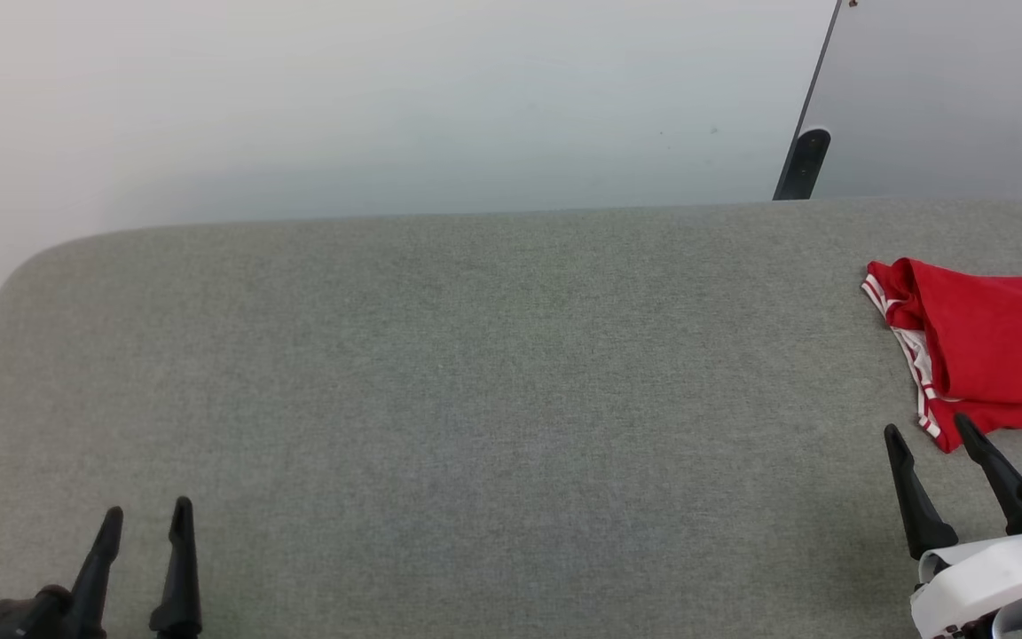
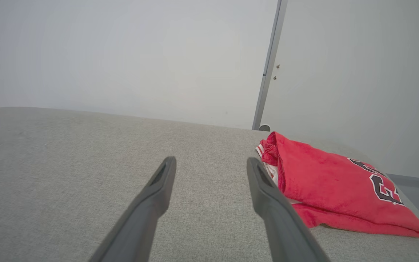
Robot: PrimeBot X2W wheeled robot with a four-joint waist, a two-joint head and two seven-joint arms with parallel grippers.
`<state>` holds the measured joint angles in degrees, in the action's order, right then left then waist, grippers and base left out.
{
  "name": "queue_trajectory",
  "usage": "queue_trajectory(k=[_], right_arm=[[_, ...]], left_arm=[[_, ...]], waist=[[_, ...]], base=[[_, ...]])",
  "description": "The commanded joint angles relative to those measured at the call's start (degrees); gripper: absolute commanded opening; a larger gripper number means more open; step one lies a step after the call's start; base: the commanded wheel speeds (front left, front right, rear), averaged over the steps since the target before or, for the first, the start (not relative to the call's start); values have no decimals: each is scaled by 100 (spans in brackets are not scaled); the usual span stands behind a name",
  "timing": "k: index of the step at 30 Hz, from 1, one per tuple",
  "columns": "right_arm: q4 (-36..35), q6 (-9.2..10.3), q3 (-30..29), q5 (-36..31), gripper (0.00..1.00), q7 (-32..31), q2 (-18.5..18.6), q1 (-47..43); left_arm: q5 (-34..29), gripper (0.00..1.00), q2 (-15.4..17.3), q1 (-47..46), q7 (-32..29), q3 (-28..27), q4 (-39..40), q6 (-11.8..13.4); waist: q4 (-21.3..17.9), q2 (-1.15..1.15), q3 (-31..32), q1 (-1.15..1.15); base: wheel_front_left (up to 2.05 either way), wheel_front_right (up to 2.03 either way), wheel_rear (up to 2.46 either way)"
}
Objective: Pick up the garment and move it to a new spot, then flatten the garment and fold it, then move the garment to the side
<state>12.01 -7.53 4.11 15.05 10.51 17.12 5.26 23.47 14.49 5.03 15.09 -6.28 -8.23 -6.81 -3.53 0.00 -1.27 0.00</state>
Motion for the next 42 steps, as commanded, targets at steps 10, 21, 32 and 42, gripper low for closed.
queue_trajectory(k=[10,21,32,42], right_arm=[[-119,9,-22,-35,100,-25,1,-91],[8,-1,-2,21,0,-74,-79,-132],[81,0,-150,1075,0,-304,-292,-124],[91,0,-278,2012,0,-498,-449,-85]], left_arm=[[-200,100,-111,111,2,-54,158,-54],[-311,0,-303,148,-9,-175,233,-49],[670,0,-453,-29,-311,-152,65,-52],[1544,0,-550,-186,-567,-131,-19,-55]], waist=[[35,0,37,0],[50,0,92,0],[75,0,94,0],[99,0,95,0]], base=[[0,0,0],[0,0,0],[0,0,0],[0,0,0]])
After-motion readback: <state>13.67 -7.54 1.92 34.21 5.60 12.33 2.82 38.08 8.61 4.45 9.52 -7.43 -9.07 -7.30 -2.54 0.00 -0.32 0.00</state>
